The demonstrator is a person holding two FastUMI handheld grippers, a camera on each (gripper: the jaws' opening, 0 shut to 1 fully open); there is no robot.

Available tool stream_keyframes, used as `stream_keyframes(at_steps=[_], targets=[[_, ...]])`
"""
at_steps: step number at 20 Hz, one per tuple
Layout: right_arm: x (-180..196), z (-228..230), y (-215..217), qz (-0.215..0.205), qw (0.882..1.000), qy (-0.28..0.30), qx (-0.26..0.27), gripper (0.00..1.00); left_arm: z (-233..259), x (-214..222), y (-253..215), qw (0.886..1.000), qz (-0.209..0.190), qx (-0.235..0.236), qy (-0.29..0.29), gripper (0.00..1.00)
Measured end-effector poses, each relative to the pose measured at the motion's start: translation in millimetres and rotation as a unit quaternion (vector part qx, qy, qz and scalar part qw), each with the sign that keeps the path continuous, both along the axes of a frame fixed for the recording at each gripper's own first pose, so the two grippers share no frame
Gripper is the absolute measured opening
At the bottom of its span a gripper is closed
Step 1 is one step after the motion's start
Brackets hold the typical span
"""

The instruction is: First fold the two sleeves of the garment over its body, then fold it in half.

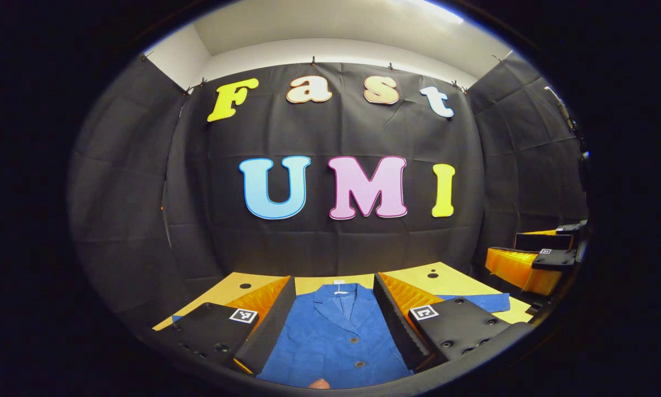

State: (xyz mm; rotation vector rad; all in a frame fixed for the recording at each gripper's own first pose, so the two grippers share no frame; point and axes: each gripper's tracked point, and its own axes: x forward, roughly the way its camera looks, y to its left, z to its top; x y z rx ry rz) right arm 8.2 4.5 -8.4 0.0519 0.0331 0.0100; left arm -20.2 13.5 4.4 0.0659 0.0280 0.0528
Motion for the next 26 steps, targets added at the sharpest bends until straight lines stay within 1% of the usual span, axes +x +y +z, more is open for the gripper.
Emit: stream_keyframes(at_steps=[5, 6, 7, 8, 11, 12, 13, 14, 17, 18, 19, 20, 25, 26], targets=[[6, -1, 12, 0.012, 1.000, 0.000, -0.005, 0.97, 5, -7, 6, 1.000, 0.013, -0.002, -0.001, 0.82], [7, -1, 13, 0.012, 1.000, -0.001, -0.006, 0.91, 6, -7, 8, 1.000, 0.015, -0.003, -0.001, 0.82], [6, 1, 15, 0.014, 1.000, 0.000, -0.005, 0.91, 5, -4, 12, 1.000, 0.017, -0.004, -0.001, 0.82], [6, 2, 15, 0.014, 1.000, -0.001, -0.005, 0.97, 4, -3, 14, 1.000, 0.017, -0.004, -0.001, 0.82], [7, 0, 15, 0.011, 1.000, -0.002, -0.008, 0.97, 3, -5, 18, 1.000, 0.020, -0.007, 0.000, 0.82], [7, 0, 15, 0.010, 1.000, -0.001, -0.009, 0.91, 2, -6, 18, 1.000, 0.020, -0.006, 0.000, 0.83], [7, 0, 14, 0.009, 1.000, -0.001, -0.010, 0.97, 3, -5, 19, 1.000, 0.021, -0.006, -0.001, 0.83], [6, -1, 13, 0.007, 1.000, 0.000, -0.011, 0.97, 4, -4, 20, 1.000, 0.020, -0.005, -0.003, 0.79], [4, -2, 6, -0.002, 1.000, 0.002, -0.009, 0.97, 3, -2, 19, 1.000, 0.017, -0.004, -0.005, 0.79], [4, 0, 3, -0.007, 1.000, 0.001, -0.010, 0.97, 3, -2, 19, 1.000, 0.015, -0.003, -0.006, 0.83], [3, -2, 0, -0.010, 1.000, 0.002, -0.010, 0.97, 2, -2, 19, 1.000, 0.012, -0.004, -0.007, 0.79], [3, -4, -2, -0.013, 1.000, 0.005, -0.009, 0.97, 2, -1, 17, 1.000, 0.007, -0.005, -0.007, 0.82], [3, -6, -16, -0.027, 0.999, 0.007, -0.016, 0.97, 3, 0, 12, 1.000, -0.004, -0.003, -0.011, 0.82], [5, -6, -20, -0.031, 0.999, 0.006, -0.019, 0.97, 4, 0, 12, 1.000, -0.005, -0.003, -0.012, 0.79]])
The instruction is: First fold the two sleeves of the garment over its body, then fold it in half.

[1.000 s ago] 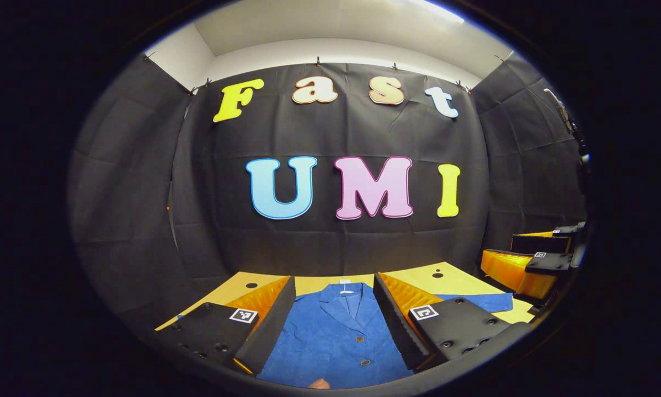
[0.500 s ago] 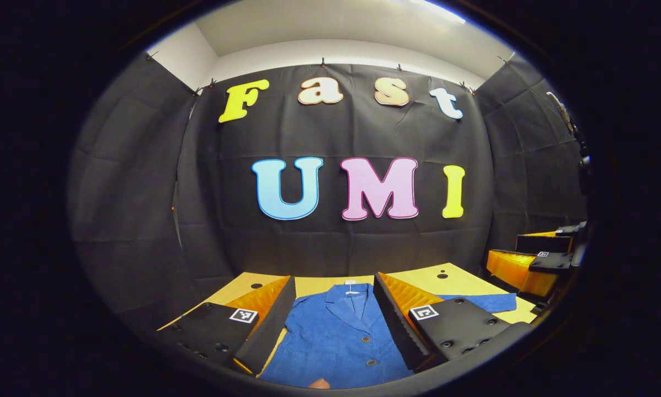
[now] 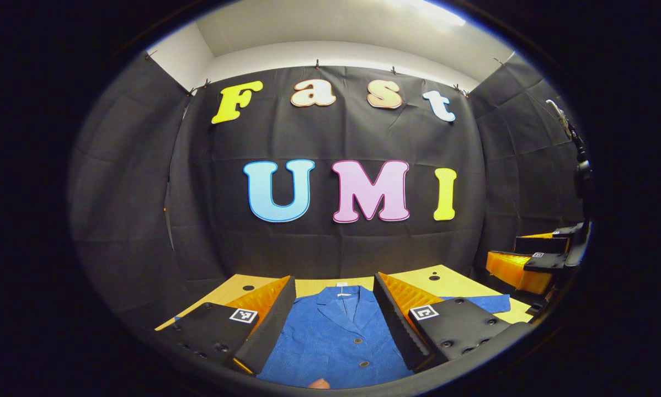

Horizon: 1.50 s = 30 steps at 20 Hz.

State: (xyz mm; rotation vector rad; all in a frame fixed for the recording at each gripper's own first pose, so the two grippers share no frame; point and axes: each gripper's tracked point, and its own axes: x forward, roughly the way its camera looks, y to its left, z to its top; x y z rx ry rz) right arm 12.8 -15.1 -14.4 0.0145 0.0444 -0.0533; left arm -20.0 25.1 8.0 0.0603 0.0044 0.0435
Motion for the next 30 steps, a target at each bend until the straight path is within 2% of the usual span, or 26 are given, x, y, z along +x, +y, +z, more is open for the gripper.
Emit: stream_keyframes(at_steps=[2, 3, 6, 9, 13, 15, 18, 21, 22, 24, 25, 27, 28, 29, 30], targets=[[5, -1, -16, -0.016, 1.000, -0.002, -0.017, 0.97, -1, 1, 0, 1.000, -0.001, 0.000, 0.001, 0.82], [6, -1, -23, -0.023, 1.000, -0.002, -0.022, 0.97, -2, 2, 0, 1.000, -0.002, 0.000, 0.001, 0.79], [9, 3, -35, -0.033, 0.999, -0.006, -0.019, 0.97, 1, 3, 1, 1.000, 0.000, 0.002, -0.003, 0.79], [12, 4, -39, -0.037, 0.999, -0.009, -0.018, 0.97, -1, 5, -1, 1.000, -0.001, 0.000, -0.003, 0.86], [16, 2, -51, -0.043, 0.999, -0.010, -0.021, 0.97, 0, 9, -1, 1.000, -0.002, 0.000, -0.006, 0.79], [17, -3, -69, -0.058, 0.998, -0.002, -0.021, 0.97, -1, 13, -1, 1.000, 0.000, -0.002, -0.005, 0.83], [25, -13, -107, -0.078, 0.997, 0.004, -0.025, 0.97, -7, 24, -17, 1.000, -0.015, -0.015, 0.000, 0.83], [33, -43, -159, -0.101, 0.994, 0.042, -0.022, 0.98, -10, 38, -33, 0.999, -0.019, -0.025, 0.011, 0.82], [40, -52, -179, -0.111, 0.993, 0.046, -0.023, 0.98, -6, 42, -40, 0.999, -0.021, -0.031, 0.008, 0.79], [54, -95, -220, -0.125, 0.989, 0.071, -0.030, 0.98, -4, 51, -55, 0.999, -0.022, -0.032, 0.010, 0.83], [62, -128, -240, -0.131, 0.985, 0.105, -0.028, 0.98, -3, 54, -60, 0.999, -0.019, -0.028, 0.013, 0.82], [69, -200, -268, -0.139, 0.971, 0.193, 0.008, 0.98, 2, 58, -70, 0.999, -0.015, -0.022, 0.018, 0.82], [77, -229, -277, -0.141, 0.964, 0.221, 0.036, 0.92, 5, 59, -77, 1.000, -0.013, -0.015, 0.019, 0.79], [85, -252, -286, -0.145, 0.958, 0.240, 0.060, 0.99, 8, 59, -79, 1.000, -0.007, -0.007, 0.018, 0.83], [91, -271, -294, -0.150, 0.952, 0.256, 0.079, 0.99, 9, 59, -82, 1.000, 0.000, 0.003, 0.018, 0.79]])
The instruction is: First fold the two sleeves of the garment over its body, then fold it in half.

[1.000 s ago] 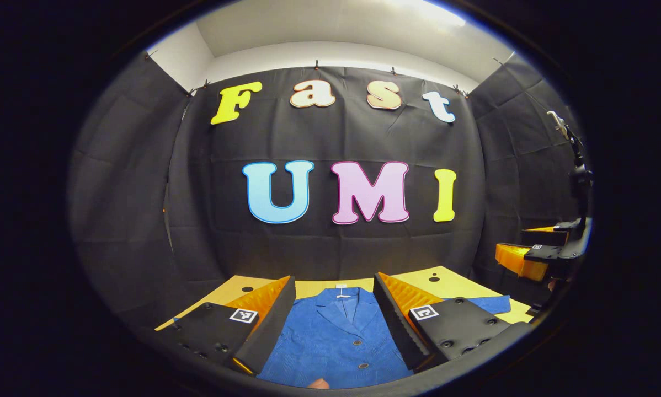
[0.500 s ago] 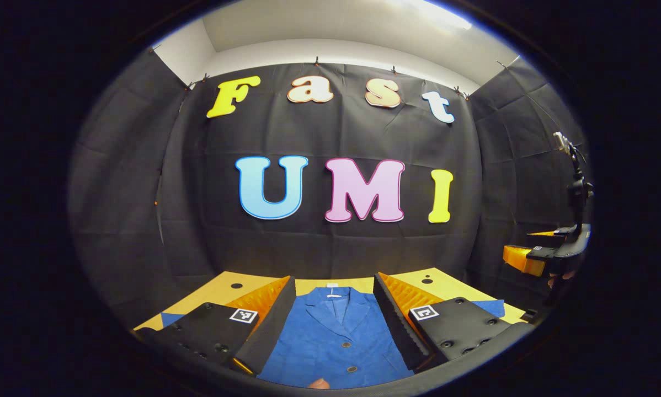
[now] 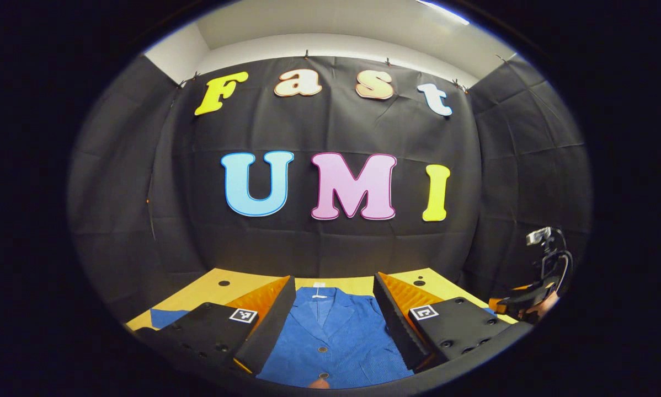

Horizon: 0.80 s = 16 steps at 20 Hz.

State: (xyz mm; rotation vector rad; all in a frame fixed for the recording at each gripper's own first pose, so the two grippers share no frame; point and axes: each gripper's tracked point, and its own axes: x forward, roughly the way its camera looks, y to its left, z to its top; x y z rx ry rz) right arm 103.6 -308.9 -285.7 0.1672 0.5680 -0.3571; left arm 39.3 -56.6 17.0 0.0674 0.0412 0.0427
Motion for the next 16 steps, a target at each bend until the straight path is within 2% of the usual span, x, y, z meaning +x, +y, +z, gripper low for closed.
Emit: stream_keyframes(at_steps=[1, 2, 3, 7, 8, 10, 13, 14, 16], targets=[[4, -18, -7, -0.008, 1.000, 0.016, 0.012, 0.93, -4, 1, -2, 1.000, 0.007, 0.008, 0.006, 0.82], [6, -32, -11, -0.012, 0.999, 0.028, 0.019, 0.99, -8, 3, -5, 1.000, 0.016, 0.015, 0.018, 0.83], [9, -42, -17, -0.015, 0.999, 0.040, 0.022, 0.99, -13, 5, -8, 0.999, 0.023, 0.015, 0.030, 0.83], [17, -73, -24, 0.002, 0.997, 0.072, 0.019, 0.99, -27, 14, -26, 0.997, 0.044, -0.008, 0.058, 0.82], [11, -86, -23, 0.008, 0.995, 0.096, 0.027, 0.94, -32, 18, -31, 0.997, 0.048, -0.012, 0.067, 0.82], [23, -82, -27, -0.012, 0.998, 0.054, 0.041, 0.97, -41, 24, -45, 0.995, 0.054, -0.014, 0.085, 0.83], [19, -84, -27, 0.001, 0.999, 0.044, 0.017, 0.96, -41, 25, -67, 0.995, 0.051, -0.010, 0.088, 0.83], [20, -82, -24, 0.005, 0.999, 0.034, 0.027, 0.88, -40, 25, -73, 0.995, 0.049, -0.008, 0.088, 0.83], [20, -84, -30, -0.008, 0.999, 0.030, 0.033, 0.60, -43, 26, -87, 0.995, 0.035, 0.000, 0.094, 0.83]])
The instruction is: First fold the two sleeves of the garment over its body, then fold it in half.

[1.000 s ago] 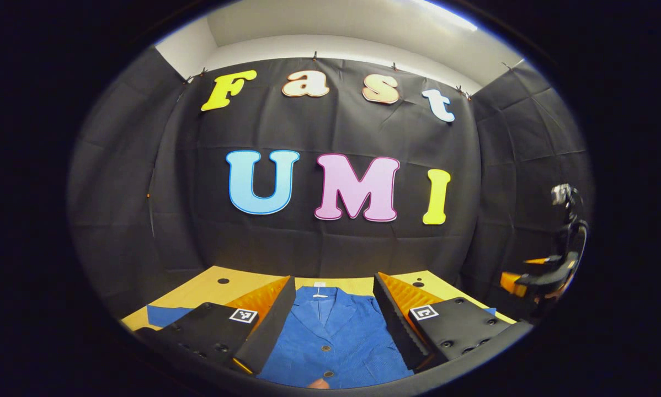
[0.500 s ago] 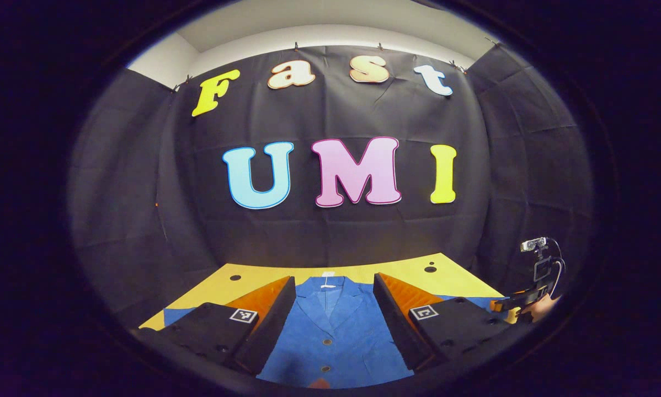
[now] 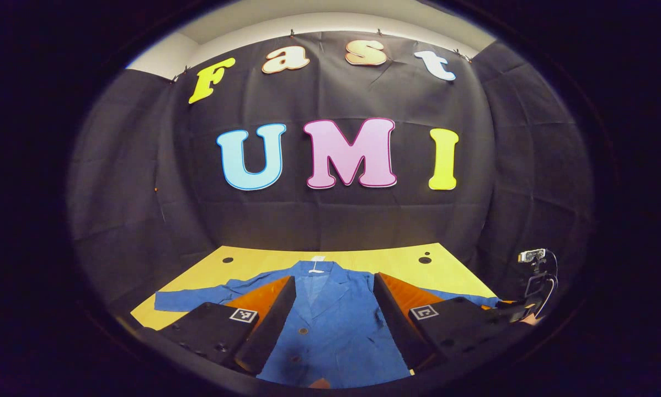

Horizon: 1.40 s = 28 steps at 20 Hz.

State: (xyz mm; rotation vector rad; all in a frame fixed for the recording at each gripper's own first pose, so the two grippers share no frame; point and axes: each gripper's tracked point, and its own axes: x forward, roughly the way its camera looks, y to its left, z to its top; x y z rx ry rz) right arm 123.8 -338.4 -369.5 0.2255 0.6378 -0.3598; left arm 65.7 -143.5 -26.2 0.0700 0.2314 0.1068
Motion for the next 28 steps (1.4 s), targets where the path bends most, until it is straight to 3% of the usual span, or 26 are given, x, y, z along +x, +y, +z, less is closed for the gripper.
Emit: stream_keyframes(at_steps=[1, 2, 3, 5, 6, 7, 9, 11, 14, 19, 21, 24, 28], targets=[[1, 3, 0, -0.005, 1.000, -0.002, 0.006, 0.46, -1, 0, -5, 1.000, -0.009, 0.005, 0.002, 0.83], [2, 4, -2, -0.004, 1.000, 0.001, 0.010, 0.54, 0, 2, -9, 1.000, -0.017, 0.010, 0.002, 0.83], [1, -1, 3, -0.003, 1.000, 0.014, 0.027, 0.52, 1, 3, -13, 1.000, -0.025, 0.013, -0.001, 0.83], [14, 6, 1, -0.017, 1.000, -0.004, 0.022, 0.08, 6, 7, -23, 0.999, -0.043, 0.013, -0.008, 0.83], [9, 3, 2, -0.013, 0.999, 0.011, 0.032, 0.00, 9, 8, -26, 0.998, -0.051, 0.015, -0.012, 0.83], [10, 5, 2, -0.023, 0.998, 0.011, 0.052, 0.07, 11, 7, -29, 0.998, -0.061, 0.016, -0.017, 0.83], [12, 12, 4, -0.052, 0.995, 0.008, 0.083, 0.07, 16, 3, -27, 0.997, -0.076, 0.019, -0.027, 0.83], [18, 33, 0, -0.078, 0.993, -0.026, 0.080, 0.07, 14, -3, -9, 0.997, -0.073, 0.016, -0.027, 0.83], [13, 76, 17, -0.084, 0.992, -0.061, 0.069, 0.07, 18, -11, 25, 0.997, -0.072, -0.007, -0.033, 0.83], [20, 160, 83, -0.049, 0.993, -0.103, 0.024, 0.06, 27, -12, 106, 0.996, -0.062, -0.010, -0.058, 0.83], [28, 194, 123, -0.032, 0.992, -0.118, 0.014, 0.06, 26, -13, 142, 0.996, -0.052, -0.018, -0.072, 0.82], [44, 239, 193, -0.003, 0.989, -0.148, 0.018, 0.07, 3, -11, 191, 0.997, -0.036, -0.042, -0.050, 0.83], [69, 273, 280, 0.043, 0.987, -0.157, 0.010, 0.06, -5, -14, 258, 0.996, -0.006, -0.078, -0.048, 0.82]])
